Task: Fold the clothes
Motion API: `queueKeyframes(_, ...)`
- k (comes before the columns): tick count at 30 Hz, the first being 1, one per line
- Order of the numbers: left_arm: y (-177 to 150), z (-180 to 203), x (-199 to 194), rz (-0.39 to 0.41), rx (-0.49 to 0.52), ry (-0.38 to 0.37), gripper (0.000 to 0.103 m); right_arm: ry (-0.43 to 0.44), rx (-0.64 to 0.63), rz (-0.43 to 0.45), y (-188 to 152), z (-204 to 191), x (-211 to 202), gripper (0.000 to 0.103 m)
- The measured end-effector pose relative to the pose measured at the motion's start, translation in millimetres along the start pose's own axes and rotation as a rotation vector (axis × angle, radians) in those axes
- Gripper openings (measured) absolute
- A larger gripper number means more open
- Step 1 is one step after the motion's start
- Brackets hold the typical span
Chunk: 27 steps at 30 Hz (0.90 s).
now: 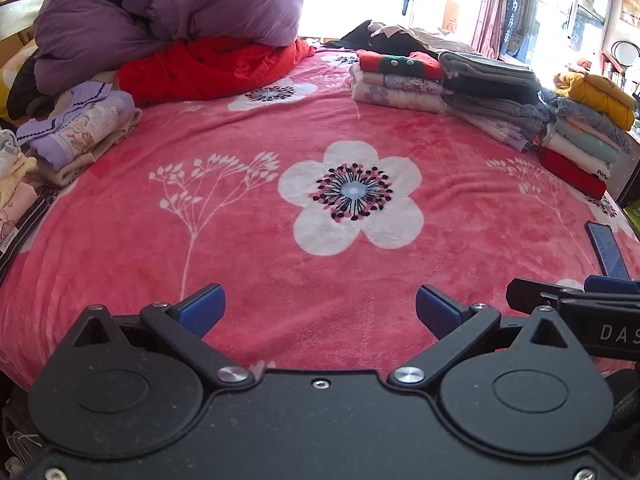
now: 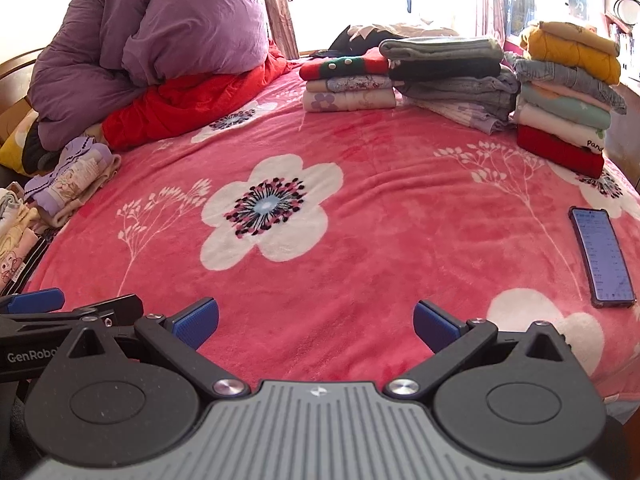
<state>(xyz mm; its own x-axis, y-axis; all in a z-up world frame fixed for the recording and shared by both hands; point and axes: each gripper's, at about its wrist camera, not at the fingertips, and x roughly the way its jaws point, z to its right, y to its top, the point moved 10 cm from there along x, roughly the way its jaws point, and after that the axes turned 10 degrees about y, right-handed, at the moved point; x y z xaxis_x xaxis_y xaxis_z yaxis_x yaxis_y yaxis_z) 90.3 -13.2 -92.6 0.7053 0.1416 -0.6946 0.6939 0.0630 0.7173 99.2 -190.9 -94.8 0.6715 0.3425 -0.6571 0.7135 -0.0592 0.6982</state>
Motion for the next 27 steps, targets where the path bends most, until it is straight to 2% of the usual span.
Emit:
queueKeyframes(6, -2.4, -1.1, 3.9, -0.003, -0.006, 0.016, 0.102, 0.0, 0.011, -0.009, -6.1, 6.0, 5.3, 0.103)
queueKeyframes(11, 1.2, 2.4, 3.6, 0.008, -0.016, -0.006, 0.102, -0.005, 0.009, 0.004, -3.3, 6.8, 0.7, 0.103)
queueKeyframes(17, 7.3, 6.1, -0.7, 0.074, 0.013, -0.003, 0.103, -0.023, 0.008, 0.029, 2.8, 9.0, -5.9, 0.103)
queueKeyframes(23, 3.1, 5.4, 6.2, 0.019, 0.005, -0.043, 0.103, -0.038, 0.005, 0.024, 1.2, 9.4, -3.4, 0.103)
queueKeyframes(27, -0.3, 7.1, 6.9, 0.018, -0.017, -0.083, 0.103, -0.055, -0.003, 0.012, -0.2, 11.5, 1.1, 0.103)
